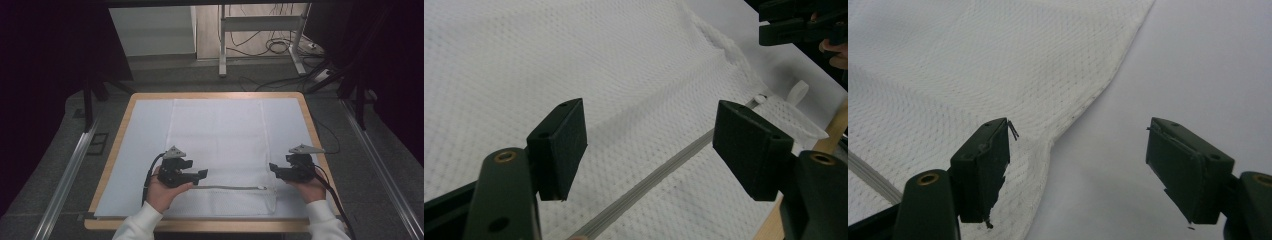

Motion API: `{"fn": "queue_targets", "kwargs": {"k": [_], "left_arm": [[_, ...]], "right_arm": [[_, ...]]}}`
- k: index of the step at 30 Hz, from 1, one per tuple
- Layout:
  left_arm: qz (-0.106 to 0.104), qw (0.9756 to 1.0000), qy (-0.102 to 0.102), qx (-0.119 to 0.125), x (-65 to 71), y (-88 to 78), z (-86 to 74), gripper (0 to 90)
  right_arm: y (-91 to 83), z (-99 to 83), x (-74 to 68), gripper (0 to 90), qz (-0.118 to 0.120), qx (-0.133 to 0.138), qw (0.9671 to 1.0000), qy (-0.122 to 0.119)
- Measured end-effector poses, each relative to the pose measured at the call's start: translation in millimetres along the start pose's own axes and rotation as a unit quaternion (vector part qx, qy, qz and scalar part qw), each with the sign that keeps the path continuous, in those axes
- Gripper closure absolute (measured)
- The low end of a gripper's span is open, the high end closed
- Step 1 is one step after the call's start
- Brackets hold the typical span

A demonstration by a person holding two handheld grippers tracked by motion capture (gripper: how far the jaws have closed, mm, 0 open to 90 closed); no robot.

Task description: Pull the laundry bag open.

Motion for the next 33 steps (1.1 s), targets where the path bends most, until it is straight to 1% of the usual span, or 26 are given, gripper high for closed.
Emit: {"fn": "queue_targets", "kwargs": {"k": [4,9,13,14,17,22,27,31,33], "left_arm": [[-0.012,0.9999,0.003,-0.003,9.0,6.9,0.7,30.7],[-0.031,0.9993,0.012,-0.017,25.0,17.1,-1.3,31.2],[-0.028,0.9992,0.018,-0.02,30.0,24.4,-2.8,31.9],[-0.031,0.9992,0.017,-0.022,32.1,26.8,-3.4,32.0],[-0.032,0.9989,0.02,-0.027,37.4,32.5,-5.2,32.2],[-0.04,0.9979,0.028,-0.043,49.3,44.7,-10.5,31.8],[-0.05,0.9974,0.027,-0.045,57.7,52.6,-9.1,31.7],[-0.051,0.997,0.03,-0.049,61.7,56.9,-9.4,31.6],[-0.047,0.9972,0.03,-0.05,61.4,59.0,-9.2,31.4]], "right_arm": [[-1.5,-6.6,4.1,26.6,-0.009,-0.005,0.9999,0.004],[-2.5,-10.4,3.4,26.6,-0.007,-0.007,0.9999,0.009],[-3.7,-10.0,1.8,26.7,-0.005,-0.005,0.9999,0.01],[-3.7,-10.0,1.7,26.7,-0.004,-0.005,0.9999,0.011],[-3.3,-9.6,1.9,26.7,-0.002,-0.003,0.9999,0.012],[-3.1,-7.5,1.4,26.6,0.003,0.0,0.9999,0.011],[-2.6,-5.8,3.3,26.6,0.004,0.002,0.9999,0.012],[-2.7,-5.4,4.6,26.6,0.002,0.003,0.9999,0.013],[-2.5,-5.6,4.3,26.6,0.003,0.002,0.9999,0.012]]}}
Point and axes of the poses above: each handheld gripper's, and its own axes: y roughly forward along the jaws, z roughly out of its top, x roughly to its right, the point moved 10 cm from there along y, roughly forward along the jaws, and after that the axes turned 5 degrees about x, right-handed, at the moved point
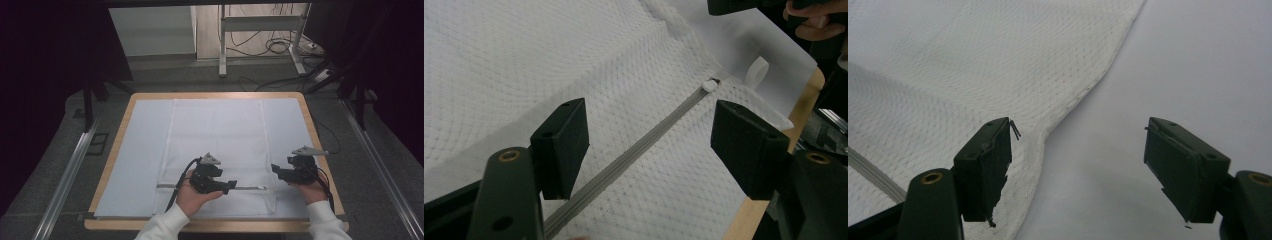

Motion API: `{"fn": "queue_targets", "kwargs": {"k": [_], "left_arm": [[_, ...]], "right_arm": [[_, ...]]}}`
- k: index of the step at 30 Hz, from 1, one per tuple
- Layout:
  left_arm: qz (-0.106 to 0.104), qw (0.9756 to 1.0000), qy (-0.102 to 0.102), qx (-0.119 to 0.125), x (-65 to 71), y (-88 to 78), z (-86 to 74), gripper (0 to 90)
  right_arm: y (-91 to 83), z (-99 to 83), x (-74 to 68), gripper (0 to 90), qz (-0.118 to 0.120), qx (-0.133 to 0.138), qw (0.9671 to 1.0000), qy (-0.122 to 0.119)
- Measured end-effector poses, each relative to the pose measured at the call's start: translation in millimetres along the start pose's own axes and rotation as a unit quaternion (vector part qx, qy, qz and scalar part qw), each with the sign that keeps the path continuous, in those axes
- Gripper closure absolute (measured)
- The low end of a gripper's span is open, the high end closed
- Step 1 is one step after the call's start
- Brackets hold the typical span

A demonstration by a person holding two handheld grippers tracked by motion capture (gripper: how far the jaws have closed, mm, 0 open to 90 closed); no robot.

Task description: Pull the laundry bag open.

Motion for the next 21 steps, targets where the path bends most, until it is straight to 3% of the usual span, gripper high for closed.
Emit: {"fn": "queue_targets", "kwargs": {"k": [6,21], "left_arm": [[0.002,1.0,0.002,-0.002,-0.1,3.5,2.2,31.4],[-0.018,0.9997,0.008,-0.015,19.9,23.2,7.2,31.1]], "right_arm": [[1.6,0.2,-0.3,26.6,0.0,-0.002,1.0,-0.001],[1.3,-0.2,2.9,26.6,-0.005,-0.003,1.0,0.002]]}}
Point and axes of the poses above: each handheld gripper's, and its own axes: y roughly forward along the jaws, z roughly out of its top, x roughly to its right, the point moved 10 cm from there along y, roughly forward along the jaws, and after that the axes turned 5 degrees about x, right-handed, at the moved point
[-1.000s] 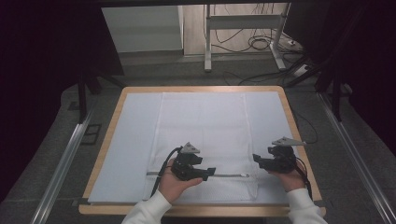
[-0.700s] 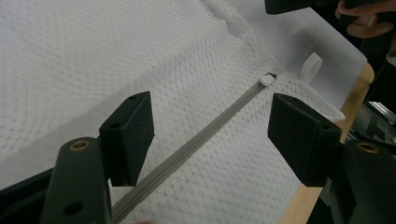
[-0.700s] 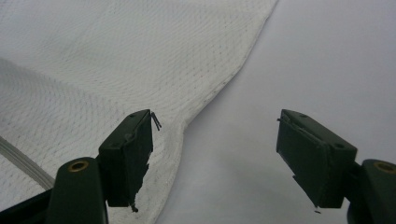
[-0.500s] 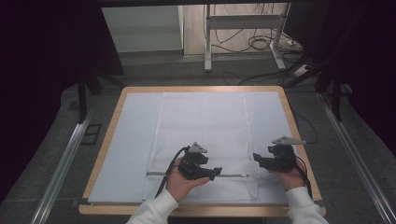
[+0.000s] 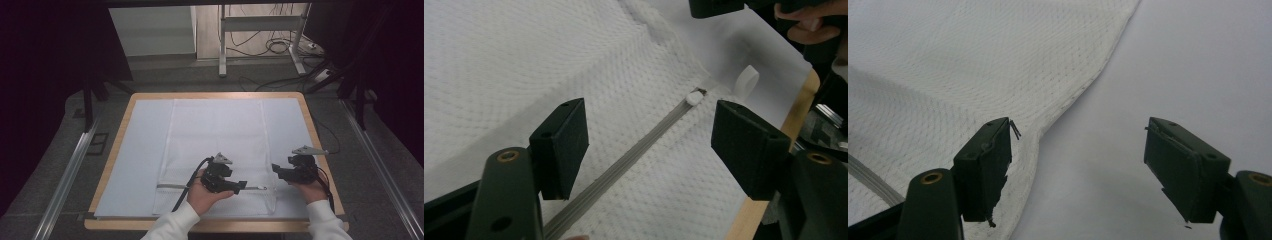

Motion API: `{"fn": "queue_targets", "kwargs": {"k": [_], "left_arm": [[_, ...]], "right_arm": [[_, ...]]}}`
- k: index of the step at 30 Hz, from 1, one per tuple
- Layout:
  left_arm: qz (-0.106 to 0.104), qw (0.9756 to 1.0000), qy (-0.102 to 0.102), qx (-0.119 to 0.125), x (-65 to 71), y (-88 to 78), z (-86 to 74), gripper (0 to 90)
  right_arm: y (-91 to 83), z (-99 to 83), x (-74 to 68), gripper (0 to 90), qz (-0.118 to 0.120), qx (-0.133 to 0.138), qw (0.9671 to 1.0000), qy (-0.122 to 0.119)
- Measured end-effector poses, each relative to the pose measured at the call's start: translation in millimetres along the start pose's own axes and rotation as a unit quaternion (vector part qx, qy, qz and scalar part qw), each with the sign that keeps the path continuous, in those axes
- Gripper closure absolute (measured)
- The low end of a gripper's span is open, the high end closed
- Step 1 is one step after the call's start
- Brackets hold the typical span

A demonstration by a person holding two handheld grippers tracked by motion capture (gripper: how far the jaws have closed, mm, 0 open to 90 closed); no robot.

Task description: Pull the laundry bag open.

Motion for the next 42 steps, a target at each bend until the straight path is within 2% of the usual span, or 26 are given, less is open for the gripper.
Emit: {"fn": "queue_targets", "kwargs": {"k": [6,18,28,33,36,42], "left_arm": [[-0.011,0.9998,-0.014,-0.011,6.0,10.5,-0.1,34.1],[-0.019,0.9995,-0.004,-0.025,17.2,25.6,-0.7,34.4],[-0.03,0.9987,-0.015,-0.039,30.1,41.3,-0.2,39.5],[-0.033,0.9983,-0.022,-0.042,32.1,46.4,-0.3,40.5],[-0.031,0.9984,-0.019,-0.044,32.9,49.0,-0.4,40.7],[-0.039,0.9979,-0.028,-0.044,36.4,52.6,0.9,43.3]], "right_arm": [[0.0,-0.5,1.5,26.5,-0.002,0.0,1.0,0.002],[0.2,-1.4,2.3,26.6,-0.004,-0.002,1.0,0.003],[-1.0,-0.8,5.6,26.4,-0.014,0.0,0.9999,0.004],[-0.2,-1.6,5.4,26.4,-0.016,-0.002,0.9999,0.002],[-0.3,-1.5,6.5,26.4,-0.02,-0.002,0.9998,0.002],[-1.1,-1.7,8.1,26.4,-0.023,-0.002,0.9997,0.003]]}}
Point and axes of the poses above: each handheld gripper's, and its own axes: y roughly forward along the jaws, z roughly out of its top, x roughly to its right, the point moved 10 cm from there along y, roughly forward along the jaws, and after that the axes turned 5 degrees about x, right-handed, at the moved point
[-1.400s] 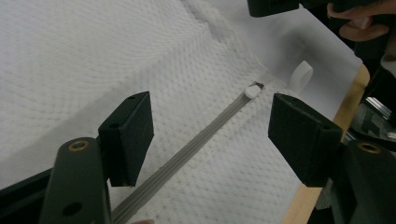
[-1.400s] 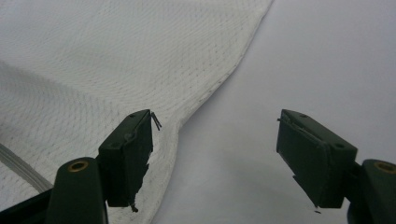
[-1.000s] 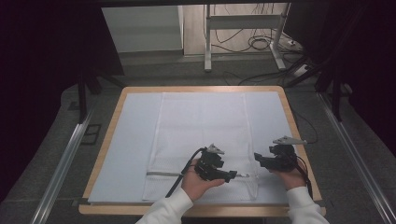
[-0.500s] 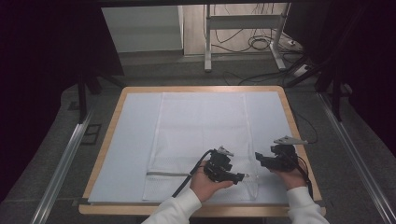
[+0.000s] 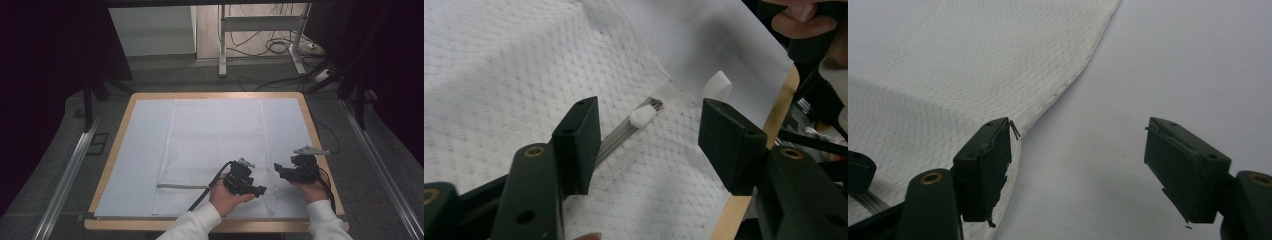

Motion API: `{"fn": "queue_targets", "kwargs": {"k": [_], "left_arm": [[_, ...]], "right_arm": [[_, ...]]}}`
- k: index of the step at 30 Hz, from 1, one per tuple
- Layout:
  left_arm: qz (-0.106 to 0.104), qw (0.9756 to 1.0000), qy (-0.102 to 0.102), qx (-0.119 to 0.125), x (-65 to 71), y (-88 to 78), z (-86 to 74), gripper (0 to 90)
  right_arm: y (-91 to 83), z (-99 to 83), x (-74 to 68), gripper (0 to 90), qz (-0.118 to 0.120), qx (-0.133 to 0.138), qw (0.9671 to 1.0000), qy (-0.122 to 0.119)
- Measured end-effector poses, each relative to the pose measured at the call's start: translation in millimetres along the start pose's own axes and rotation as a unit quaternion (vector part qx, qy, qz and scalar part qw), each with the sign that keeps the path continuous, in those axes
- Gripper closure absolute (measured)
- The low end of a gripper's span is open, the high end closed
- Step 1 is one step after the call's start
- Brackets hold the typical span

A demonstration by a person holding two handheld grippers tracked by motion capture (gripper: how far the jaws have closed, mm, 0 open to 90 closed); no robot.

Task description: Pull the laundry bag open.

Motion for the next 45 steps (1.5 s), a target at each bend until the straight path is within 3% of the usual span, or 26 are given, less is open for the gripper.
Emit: {"fn": "queue_targets", "kwargs": {"k": [16,22,27,36,45], "left_arm": [[-0.022,0.9995,-0.014,-0.016,7.1,11.1,-5.8,49.5],[-0.032,0.9988,-0.032,-0.017,6.8,13.9,-5.3,53.1],[-0.031,0.9988,-0.035,-0.017,6.1,19.0,-6.2,55.5],[-0.024,0.999,-0.037,-0.012,3.6,26.5,-6.1,68.4],[-0.034,0.9984,-0.041,-0.017,-0.9,27.2,-5.1,75.0]], "right_arm": [[0.1,-0.2,0.8,26.2,-0.006,-0.001,0.9999,-0.008],[0.2,-0.3,0.5,26.1,-0.006,-0.002,0.9999,-0.009],[0.7,-0.2,0.4,26.2,-0.007,-0.002,0.9999,-0.01],[0.6,-0.1,0.7,26.1,-0.006,-0.001,0.9999,-0.011],[2.2,-1.4,-1.1,26.1,-0.007,-0.006,0.9997,-0.022]]}}
Point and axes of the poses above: each handheld gripper's, and its own axes: y roughly forward along the jaws, z roughly out of its top, x roughly to its right, the point moved 10 cm from there along y, roughly forward along the jaws, and after that the axes turned 5 degrees about x, right-handed, at the moved point
